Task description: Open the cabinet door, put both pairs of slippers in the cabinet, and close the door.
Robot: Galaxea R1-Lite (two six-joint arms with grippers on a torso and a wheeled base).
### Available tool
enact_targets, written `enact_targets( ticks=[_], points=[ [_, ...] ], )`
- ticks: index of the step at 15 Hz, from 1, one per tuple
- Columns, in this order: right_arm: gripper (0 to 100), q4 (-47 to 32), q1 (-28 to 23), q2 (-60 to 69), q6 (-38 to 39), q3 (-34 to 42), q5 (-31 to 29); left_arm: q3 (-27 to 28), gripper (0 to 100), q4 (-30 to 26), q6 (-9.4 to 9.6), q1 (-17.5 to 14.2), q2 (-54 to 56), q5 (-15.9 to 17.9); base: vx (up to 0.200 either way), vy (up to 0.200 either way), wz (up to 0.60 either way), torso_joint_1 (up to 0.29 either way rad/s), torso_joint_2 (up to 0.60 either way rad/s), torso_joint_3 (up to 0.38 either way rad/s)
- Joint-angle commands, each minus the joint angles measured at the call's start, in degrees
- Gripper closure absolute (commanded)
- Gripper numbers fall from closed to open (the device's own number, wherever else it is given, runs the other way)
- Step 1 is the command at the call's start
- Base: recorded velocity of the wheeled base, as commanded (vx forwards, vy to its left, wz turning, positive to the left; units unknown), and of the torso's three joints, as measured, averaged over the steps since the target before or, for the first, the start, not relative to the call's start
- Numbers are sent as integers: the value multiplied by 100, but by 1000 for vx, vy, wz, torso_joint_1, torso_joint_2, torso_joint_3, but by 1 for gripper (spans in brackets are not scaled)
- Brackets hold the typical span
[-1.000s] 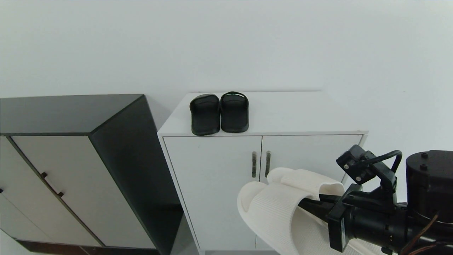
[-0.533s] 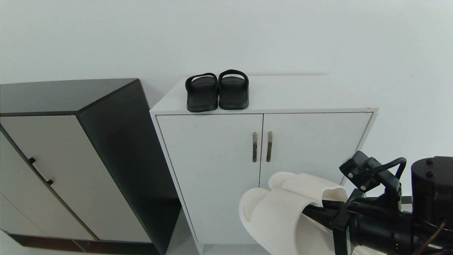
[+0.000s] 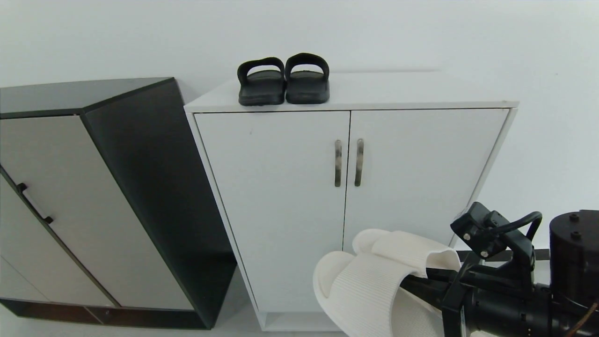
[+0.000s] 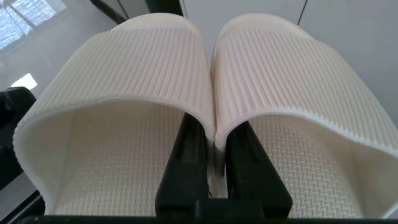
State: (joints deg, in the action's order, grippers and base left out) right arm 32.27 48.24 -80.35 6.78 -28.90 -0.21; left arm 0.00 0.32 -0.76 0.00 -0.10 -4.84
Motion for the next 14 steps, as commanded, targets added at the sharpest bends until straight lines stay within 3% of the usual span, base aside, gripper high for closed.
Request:
enact_targets(
  ticks=[1,4,5,6,8,10,11,12,14],
  points=[
    [100,-1,1,2,-1,8,12,0,0,3,58,0,1,1,0,0,0,-90,461,369],
    [100,-1,1,-25,-1,8,12,35,0,12,84,0,-78,168,0,0,0,-45,447,390],
    [100,-1,1,-25,8,16,12,501,0,12,-65,9,-315,387,0,0,0,-27,422,417],
    [100,8,1,-25,8,25,3,1134,0,-23,-320,18,-764,704,0,0,0,-17,261,237],
    [100,-1,1,-42,-1,43,12,1547,0,153,-294,18,-2021,1442,0,0,0,-2,112,95],
    [100,8,1,-60,-1,113,12,1679,0,1102,-285,79,-3611,2295,0,0,0,-1,25,18],
    [100,8,-7,-60,-1,113,12,1758,0,1621,-285,255,-4183,2769,0,0,0,0,0,0],
    [100,8,-16,-60,8,104,21,1898,0,2034,-294,527,-4684,2980,0,0,0,0,0,0],
    [100,8,-16,-16,8,131,30,2435,0,2385,-311,1424,-5519,2954,0,0,0,0,0,0]
  ],
)
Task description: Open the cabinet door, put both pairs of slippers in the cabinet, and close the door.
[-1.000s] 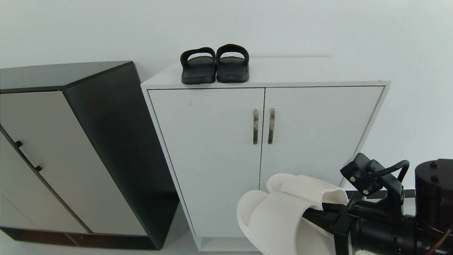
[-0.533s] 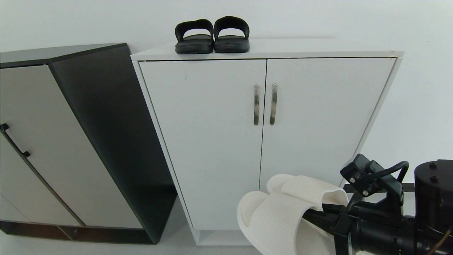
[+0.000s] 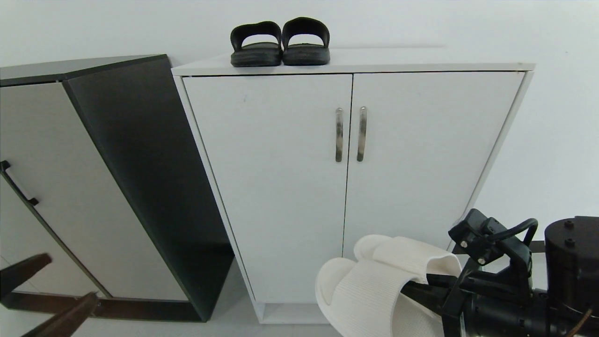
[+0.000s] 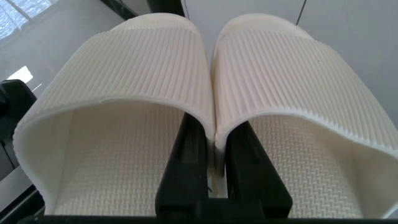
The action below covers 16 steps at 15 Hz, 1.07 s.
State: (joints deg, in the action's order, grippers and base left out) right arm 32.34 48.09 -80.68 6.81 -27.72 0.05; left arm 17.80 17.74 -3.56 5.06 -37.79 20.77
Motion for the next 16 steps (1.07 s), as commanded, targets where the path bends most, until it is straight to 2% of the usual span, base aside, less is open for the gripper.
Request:
enact_targets(
  ticks=[1,3,5,7,10,11,12,16],
  points=[
    [100,9,-2,35,-5,56,21,980,0,661,-40,1357,-2118,331,0,0,0,0,0,0],
    [100,0,-2,149,-5,162,294,1657,0,678,-154,2148,-2839,15,0,0,0,0,0,0],
    [100,9,-72,202,-22,206,522,2290,0,740,-286,2737,-3402,-126,0,0,0,0,0,0],
    [100,9,-107,184,-119,197,522,2861,0,749,-294,3159,-3920,-205,0,0,0,0,0,0],
    [100,9,-125,184,-119,197,522,3546,0,749,-321,3528,-4571,-232,0,0,0,0,0,0],
    [100,9,-125,184,-119,197,522,3933,0,749,-523,3616,-4843,-188,0,0,0,0,0,0],
    [100,9,-125,184,-119,197,531,4126,0,749,-646,3678,-4992,-152,0,0,0,0,0,0],
    [100,9,-125,175,-128,206,540,4900,0,740,-1446,3722,-5546,507,0,0,0,0,0,0]
  ],
)
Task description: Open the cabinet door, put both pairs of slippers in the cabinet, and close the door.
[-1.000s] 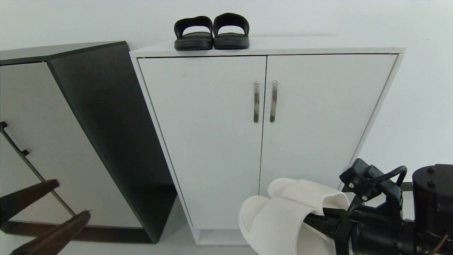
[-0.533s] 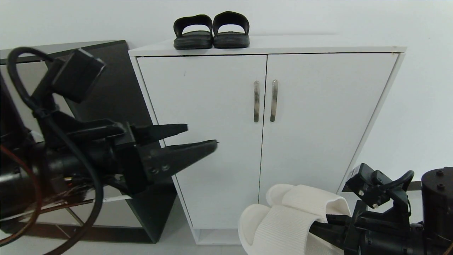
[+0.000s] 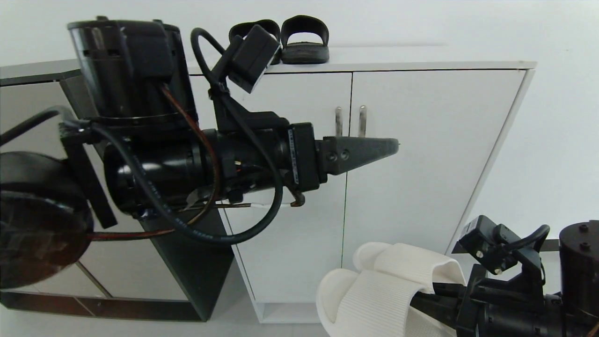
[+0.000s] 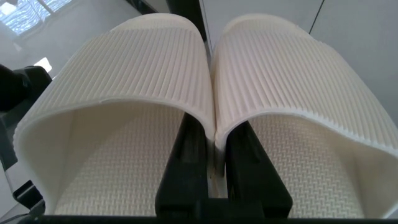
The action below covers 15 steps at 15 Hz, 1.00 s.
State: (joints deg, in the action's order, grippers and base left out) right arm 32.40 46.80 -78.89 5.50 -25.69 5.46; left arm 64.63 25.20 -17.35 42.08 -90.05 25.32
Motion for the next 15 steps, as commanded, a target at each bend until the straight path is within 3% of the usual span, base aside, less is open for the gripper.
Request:
enact_targets(
  ticks=[1,6,8,10,12,15],
  points=[
    [100,3,5,-4,-5,2,-1,374,0,-6,-129,19,-452,131,0,0,0,0,0,0],
    [100,3,5,-30,-5,2,-1,946,0,-41,-102,98,-953,34,0,0,0,0,0,0],
    [100,3,5,-30,-5,2,-1,1139,0,-41,-58,98,-1093,-317,0,0,0,0,0,0],
    [100,3,5,-101,-5,-7,-1,1236,0,-50,302,98,-1225,-809,0,0,0,0,0,0],
    [100,3,5,-127,-40,2,-1,1385,0,-50,460,90,-1401,-1143,0,0,0,0,0,0],
    [100,3,5,-127,-40,2,-1,1552,0,-120,460,46,-1533,-1143,0,0,0,0,0,0]
  ],
)
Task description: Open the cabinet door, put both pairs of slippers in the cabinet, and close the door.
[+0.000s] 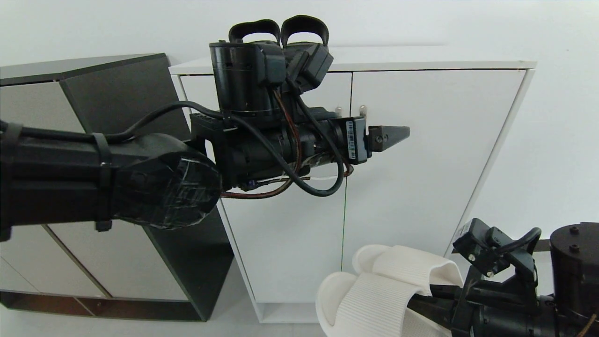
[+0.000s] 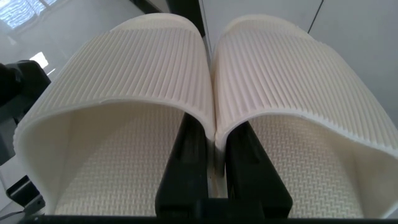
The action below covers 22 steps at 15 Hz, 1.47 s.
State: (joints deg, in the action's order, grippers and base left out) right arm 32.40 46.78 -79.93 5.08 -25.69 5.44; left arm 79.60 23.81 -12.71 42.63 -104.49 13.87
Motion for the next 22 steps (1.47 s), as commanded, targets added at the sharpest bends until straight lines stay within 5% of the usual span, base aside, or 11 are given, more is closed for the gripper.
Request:
enact_targets(
  ticks=[1,17,18,22],
  points=[
    [100,3,7,-31,1,2,1,231,0,-131,-3,-88,-177,1,0,0,0,0,0,0],
    [100,3,7,-40,1,11,10,1136,0,-245,-56,-326,-1056,142,0,0,0,0,0,0],
    [100,3,7,-40,1,11,10,1198,100,-245,-64,-326,-1074,151,0,0,0,0,0,0],
    [100,-6,16,-40,1,11,63,1136,100,-245,-91,-282,-960,160,0,0,0,0,0,0]
  ],
)
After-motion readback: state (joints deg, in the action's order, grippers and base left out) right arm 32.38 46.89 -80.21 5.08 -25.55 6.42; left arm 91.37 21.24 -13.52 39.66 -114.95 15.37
